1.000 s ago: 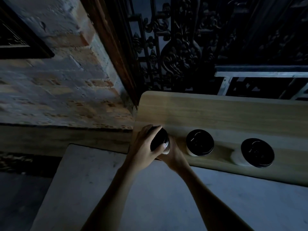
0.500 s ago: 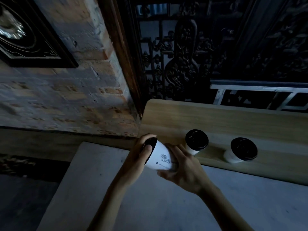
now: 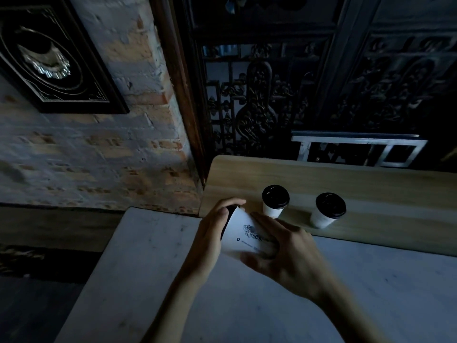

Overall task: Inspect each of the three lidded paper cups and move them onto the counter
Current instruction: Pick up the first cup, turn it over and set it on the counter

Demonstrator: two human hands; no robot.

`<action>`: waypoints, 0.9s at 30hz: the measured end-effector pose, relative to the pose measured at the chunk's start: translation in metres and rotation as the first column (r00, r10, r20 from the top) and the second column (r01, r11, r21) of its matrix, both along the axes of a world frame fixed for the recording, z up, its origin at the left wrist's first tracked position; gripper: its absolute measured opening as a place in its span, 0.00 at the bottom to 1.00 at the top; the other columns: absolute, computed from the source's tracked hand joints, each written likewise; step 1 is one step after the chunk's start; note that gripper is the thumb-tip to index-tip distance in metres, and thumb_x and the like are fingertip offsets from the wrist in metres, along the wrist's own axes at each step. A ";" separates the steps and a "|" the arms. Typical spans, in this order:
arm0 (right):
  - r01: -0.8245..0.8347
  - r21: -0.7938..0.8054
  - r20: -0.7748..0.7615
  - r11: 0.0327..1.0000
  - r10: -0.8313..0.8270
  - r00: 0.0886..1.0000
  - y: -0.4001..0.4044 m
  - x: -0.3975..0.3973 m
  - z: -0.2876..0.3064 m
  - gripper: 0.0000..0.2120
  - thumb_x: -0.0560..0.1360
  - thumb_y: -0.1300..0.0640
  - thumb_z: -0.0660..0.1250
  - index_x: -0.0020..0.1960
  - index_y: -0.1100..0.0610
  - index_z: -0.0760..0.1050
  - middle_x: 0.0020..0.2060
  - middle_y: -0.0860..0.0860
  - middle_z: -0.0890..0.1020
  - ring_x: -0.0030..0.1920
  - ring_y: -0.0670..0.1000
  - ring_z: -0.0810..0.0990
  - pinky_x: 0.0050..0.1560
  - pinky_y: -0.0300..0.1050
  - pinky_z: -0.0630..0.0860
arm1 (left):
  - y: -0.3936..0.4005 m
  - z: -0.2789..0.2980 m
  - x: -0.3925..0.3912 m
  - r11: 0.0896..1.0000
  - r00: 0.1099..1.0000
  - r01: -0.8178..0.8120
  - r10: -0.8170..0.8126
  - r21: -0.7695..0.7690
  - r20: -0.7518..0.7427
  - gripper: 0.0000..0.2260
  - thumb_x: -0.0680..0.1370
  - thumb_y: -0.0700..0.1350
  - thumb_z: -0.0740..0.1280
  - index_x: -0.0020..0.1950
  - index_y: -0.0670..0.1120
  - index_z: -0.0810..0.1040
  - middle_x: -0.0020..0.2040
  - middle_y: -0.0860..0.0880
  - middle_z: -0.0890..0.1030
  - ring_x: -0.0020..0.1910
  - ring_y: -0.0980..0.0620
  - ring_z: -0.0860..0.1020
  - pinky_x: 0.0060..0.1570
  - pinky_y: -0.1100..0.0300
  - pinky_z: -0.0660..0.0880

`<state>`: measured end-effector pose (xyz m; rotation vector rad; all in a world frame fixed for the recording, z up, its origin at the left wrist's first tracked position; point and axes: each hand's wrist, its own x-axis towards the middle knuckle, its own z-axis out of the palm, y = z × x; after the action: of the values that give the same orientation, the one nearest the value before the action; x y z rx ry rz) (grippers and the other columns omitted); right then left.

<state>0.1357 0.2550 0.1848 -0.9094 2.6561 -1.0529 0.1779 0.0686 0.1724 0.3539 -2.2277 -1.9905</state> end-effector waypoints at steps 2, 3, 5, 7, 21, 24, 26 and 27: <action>0.002 -0.008 -0.037 1.000 -0.003 0.999 0.005 0.008 0.007 0.41 0.68 0.29 0.69 0.78 0.44 0.69 0.55 0.46 0.84 0.46 0.55 0.84 0.42 0.53 0.81 | 0.005 0.007 0.004 1.000 1.000 0.013 -0.012 0.009 -0.012 0.21 0.77 0.63 0.56 0.61 0.59 0.82 0.58 0.51 0.86 0.57 0.49 0.85 0.60 0.42 0.79; 0.003 -0.009 -0.056 1.000 -0.004 0.998 0.007 0.011 0.012 0.41 0.68 0.30 0.69 0.78 0.43 0.68 0.55 0.46 0.84 0.46 0.55 0.84 0.42 0.53 0.81 | 0.007 0.011 0.007 1.000 1.000 0.017 -0.017 0.009 -0.024 0.21 0.77 0.63 0.56 0.61 0.58 0.83 0.59 0.51 0.86 0.57 0.48 0.85 0.59 0.43 0.79; 0.000 -0.002 -0.107 1.000 0.000 0.994 0.011 0.016 0.019 0.42 0.69 0.30 0.69 0.80 0.41 0.65 0.55 0.47 0.85 0.45 0.56 0.84 0.41 0.53 0.81 | 0.010 0.017 0.010 1.000 0.998 0.020 -0.020 0.009 -0.059 0.20 0.78 0.61 0.56 0.61 0.57 0.83 0.59 0.50 0.86 0.56 0.47 0.84 0.57 0.44 0.79; 0.005 0.002 -0.155 1.000 -0.005 0.988 0.015 0.021 0.026 0.42 0.69 0.30 0.69 0.80 0.38 0.62 0.54 0.47 0.85 0.44 0.56 0.84 0.40 0.53 0.81 | 0.014 0.022 0.014 1.000 0.995 0.026 -0.025 0.014 -0.096 0.20 0.78 0.60 0.56 0.61 0.57 0.82 0.58 0.50 0.85 0.55 0.46 0.84 0.55 0.43 0.79; 0.009 0.267 -0.101 0.964 0.019 0.995 0.015 0.044 0.046 0.50 0.70 0.28 0.65 0.83 0.38 0.42 0.72 0.43 0.71 0.57 0.56 0.83 0.51 0.50 0.79 | 0.027 0.037 0.012 0.998 0.996 -0.049 0.051 0.028 -0.077 0.14 0.76 0.56 0.60 0.51 0.59 0.86 0.52 0.55 0.88 0.55 0.49 0.85 0.60 0.41 0.78; 0.032 0.264 -0.108 0.964 -0.003 0.994 0.016 0.046 0.043 0.50 0.72 0.31 0.67 0.83 0.39 0.41 0.70 0.44 0.73 0.55 0.56 0.83 0.49 0.49 0.78 | 0.032 0.038 0.014 1.000 0.999 0.002 -0.001 0.019 -0.041 0.15 0.79 0.52 0.58 0.52 0.58 0.86 0.54 0.58 0.87 0.58 0.53 0.84 0.65 0.42 0.78; 0.045 0.233 -0.137 0.972 -0.013 0.990 0.018 0.044 0.040 0.49 0.69 0.30 0.66 0.83 0.40 0.47 0.66 0.45 0.77 0.52 0.55 0.83 0.47 0.49 0.78 | 0.032 0.038 0.015 0.999 0.998 0.035 -0.034 0.012 -0.055 0.16 0.80 0.53 0.58 0.55 0.57 0.85 0.57 0.56 0.87 0.62 0.51 0.83 0.67 0.38 0.76; 0.049 0.205 -0.138 0.978 -0.021 0.990 0.019 0.043 0.039 0.49 0.67 0.30 0.65 0.83 0.41 0.51 0.65 0.45 0.79 0.50 0.54 0.83 0.46 0.48 0.78 | 0.031 0.039 0.015 0.999 0.997 0.045 -0.044 0.006 -0.068 0.16 0.79 0.55 0.58 0.56 0.56 0.85 0.58 0.55 0.87 0.62 0.50 0.83 0.67 0.37 0.75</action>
<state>0.1788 0.2735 0.2239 -0.9231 2.8351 -0.7252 0.1930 0.0993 0.2113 0.2362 -2.2065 -2.0022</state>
